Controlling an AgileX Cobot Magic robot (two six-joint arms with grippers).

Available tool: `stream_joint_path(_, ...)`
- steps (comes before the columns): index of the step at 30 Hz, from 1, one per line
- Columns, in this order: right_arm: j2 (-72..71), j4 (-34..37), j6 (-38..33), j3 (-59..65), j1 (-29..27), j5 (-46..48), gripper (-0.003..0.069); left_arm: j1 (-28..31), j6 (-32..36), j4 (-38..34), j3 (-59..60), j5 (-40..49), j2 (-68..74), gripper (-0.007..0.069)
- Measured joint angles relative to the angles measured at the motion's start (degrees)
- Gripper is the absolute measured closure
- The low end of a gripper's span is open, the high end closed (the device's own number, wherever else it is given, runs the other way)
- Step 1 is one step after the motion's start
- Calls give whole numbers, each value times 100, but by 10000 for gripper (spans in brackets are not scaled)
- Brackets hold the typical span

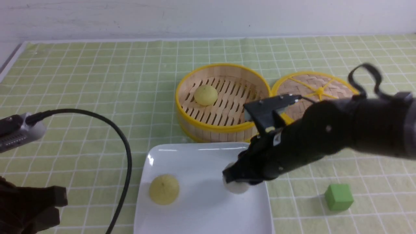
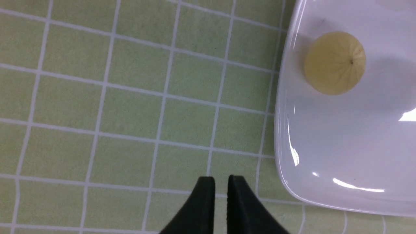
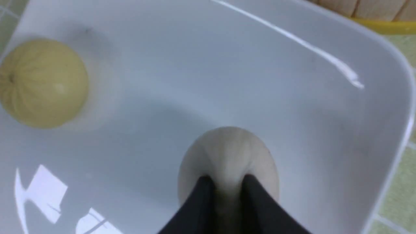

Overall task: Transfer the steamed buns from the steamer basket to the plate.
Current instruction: Use the right arm to put the steamed stuffed bun into the plate, then use the left arm to grab the steamed stuffed bun that is closest to it

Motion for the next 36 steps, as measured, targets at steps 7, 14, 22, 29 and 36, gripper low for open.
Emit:
stream_joint_path(7,-203,-228,-2,-384,-174,582,170,0,-211,-65,0,-166,0,516)
stream_joint_path(14,-1786,-1181,3,-1160,-1202,2904,462,0,-243,-347,-201,-264,361,507)
stream_joint_path(22,-3497,-1415,120,-206,-2061,4440,675,-859,1317,-1113,-2104,-11,2996,596)
stream_joint_path(29,-3986,-1429,130,792,-2102,3900,674,-1556,1331,-1108,-4886,115,5463,617)
stream_joint_path(36,-3972,-1447,130,897,-2104,3570,672,-1902,851,-791,-7044,86,6946,431)
